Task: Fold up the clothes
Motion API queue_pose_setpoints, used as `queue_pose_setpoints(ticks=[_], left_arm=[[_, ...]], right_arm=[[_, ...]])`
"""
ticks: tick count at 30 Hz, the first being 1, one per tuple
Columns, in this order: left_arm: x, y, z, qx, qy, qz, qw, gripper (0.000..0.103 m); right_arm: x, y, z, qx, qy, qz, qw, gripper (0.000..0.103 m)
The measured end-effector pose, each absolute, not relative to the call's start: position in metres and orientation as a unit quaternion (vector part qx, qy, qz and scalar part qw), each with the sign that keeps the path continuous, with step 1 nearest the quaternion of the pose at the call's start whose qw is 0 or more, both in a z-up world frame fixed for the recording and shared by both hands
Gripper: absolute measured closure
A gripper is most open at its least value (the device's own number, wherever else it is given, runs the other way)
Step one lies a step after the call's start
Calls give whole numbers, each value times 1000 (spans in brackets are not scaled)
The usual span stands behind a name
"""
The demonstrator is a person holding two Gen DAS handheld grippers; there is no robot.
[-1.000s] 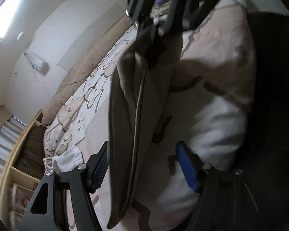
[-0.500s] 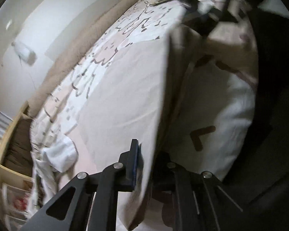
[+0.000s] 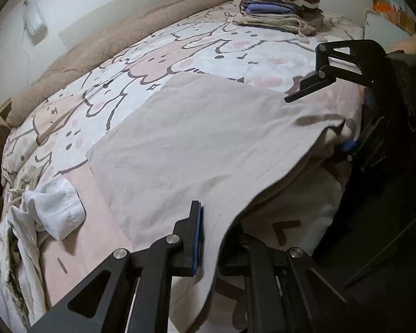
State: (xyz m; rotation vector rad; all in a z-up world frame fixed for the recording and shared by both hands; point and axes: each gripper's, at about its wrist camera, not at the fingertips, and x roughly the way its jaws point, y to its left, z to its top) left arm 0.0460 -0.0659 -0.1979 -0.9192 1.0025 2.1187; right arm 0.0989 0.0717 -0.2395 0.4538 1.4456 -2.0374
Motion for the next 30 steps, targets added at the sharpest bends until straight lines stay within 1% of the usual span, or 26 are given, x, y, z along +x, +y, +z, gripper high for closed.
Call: queue_pose_setpoints(ticks=[1,2,3,4,5,6,7,8,10,11,13,15,19,24,30], left_arm=[[49,-66,-200,-343,389,799,304,93],[51,-65,-203,-338,400,797,301,92],[53,-65,-205,-333,410,795,298,88],[56,-65,-207,-328,420,793,295,86],[58,-64,-209,-323,431,790,293,84],[61,-64,-212,-318,441,788,290,77],[63,-64,-214,-313,451,786,287,75],[65,-64,-215,-309,457,784,284,74],[58,-66,-208,-313,438,794,282,75],[54,-67,-204,-315,429,799,281,77],[48,-69,-196,-319,410,808,280,92],[41,-71,-189,-322,391,816,278,94],[27,-75,-173,-329,352,832,273,95],[10,-80,-153,-335,305,851,266,95],[-15,-61,-100,-265,317,880,233,96]], right_arm=[[102,70,-244,159,557,-762,291,45],[103,67,-247,154,566,-758,286,61],[101,66,-250,153,573,-756,276,77],[99,66,-250,157,575,-756,271,80],[95,67,-249,164,572,-757,269,80],[90,68,-248,172,569,-759,267,82],[85,69,-244,183,561,-761,268,84],[82,70,-242,190,556,-763,270,88],[79,71,-237,193,555,-762,274,90],[77,71,-236,196,556,-759,276,91],[74,72,-233,203,553,-758,281,92],[68,73,-227,211,543,-762,282,94],[53,72,-210,233,524,-771,277,96],[30,72,-187,204,548,-774,243,96],[-5,78,-144,157,566,-788,184,96]])
